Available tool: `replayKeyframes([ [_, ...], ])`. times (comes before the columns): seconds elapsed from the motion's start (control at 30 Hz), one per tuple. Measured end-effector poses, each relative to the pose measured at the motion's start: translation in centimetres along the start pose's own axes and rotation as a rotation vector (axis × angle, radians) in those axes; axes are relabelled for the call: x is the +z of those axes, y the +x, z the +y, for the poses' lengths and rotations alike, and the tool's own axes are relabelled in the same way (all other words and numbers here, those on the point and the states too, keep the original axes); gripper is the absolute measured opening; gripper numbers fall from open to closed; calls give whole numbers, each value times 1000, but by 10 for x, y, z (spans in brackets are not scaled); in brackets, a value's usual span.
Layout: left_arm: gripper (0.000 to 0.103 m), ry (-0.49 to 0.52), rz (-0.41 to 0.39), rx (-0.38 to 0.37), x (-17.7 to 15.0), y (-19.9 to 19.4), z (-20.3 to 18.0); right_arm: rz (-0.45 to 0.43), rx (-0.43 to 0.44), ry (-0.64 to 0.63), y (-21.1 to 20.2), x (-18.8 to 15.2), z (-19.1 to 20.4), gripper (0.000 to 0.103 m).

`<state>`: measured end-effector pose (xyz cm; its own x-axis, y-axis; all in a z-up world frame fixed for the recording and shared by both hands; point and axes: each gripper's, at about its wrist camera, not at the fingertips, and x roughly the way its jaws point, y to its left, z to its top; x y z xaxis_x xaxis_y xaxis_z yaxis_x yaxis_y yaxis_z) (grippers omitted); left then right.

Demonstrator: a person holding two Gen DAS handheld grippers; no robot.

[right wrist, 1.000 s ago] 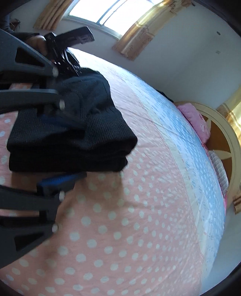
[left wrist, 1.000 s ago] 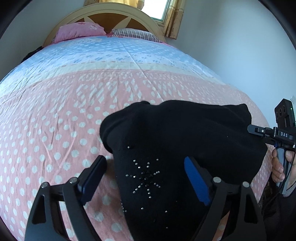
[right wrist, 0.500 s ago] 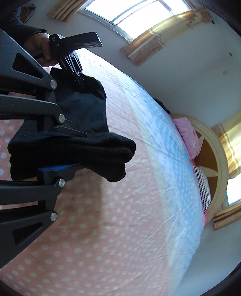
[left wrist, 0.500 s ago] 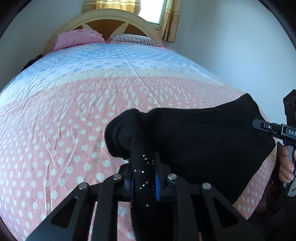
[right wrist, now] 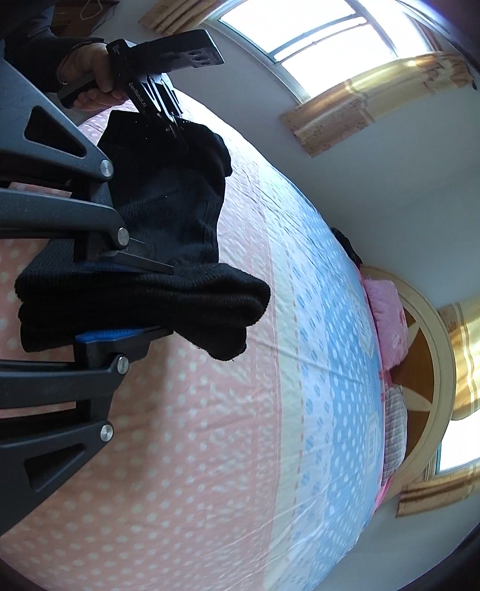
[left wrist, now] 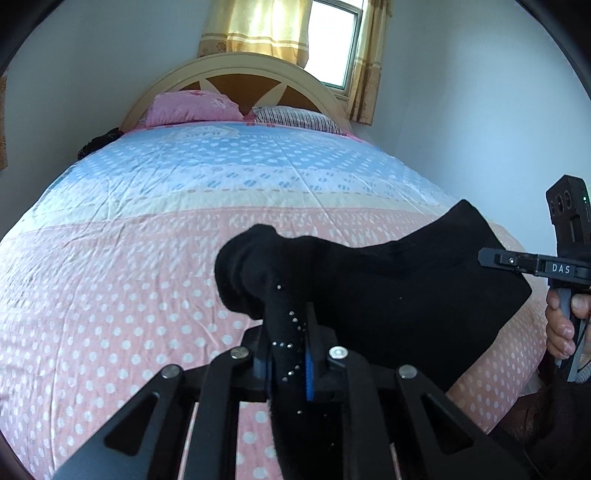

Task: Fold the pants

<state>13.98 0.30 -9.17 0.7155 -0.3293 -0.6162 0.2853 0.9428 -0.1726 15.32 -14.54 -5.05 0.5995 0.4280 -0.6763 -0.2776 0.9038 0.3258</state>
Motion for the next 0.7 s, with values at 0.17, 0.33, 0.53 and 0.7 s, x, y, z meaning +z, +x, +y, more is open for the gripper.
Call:
replayKeyframes([
  [0.17, 12, -43, -7, 73, -3, -12, 32, 34, 48, -64, 38, 22, 34, 24],
  [0.33, 12, -99, -21, 144, -5, -27, 66, 59, 113, -116, 77, 42, 70, 24],
  [0.53, 12, -152, -31, 230, -9, -42, 104, 76, 182, -138, 115, 56, 105, 24],
  [0.7, 12, -185, -24, 285, -18, -49, 129, 93, 224, -145, 142, 61, 119, 24],
])
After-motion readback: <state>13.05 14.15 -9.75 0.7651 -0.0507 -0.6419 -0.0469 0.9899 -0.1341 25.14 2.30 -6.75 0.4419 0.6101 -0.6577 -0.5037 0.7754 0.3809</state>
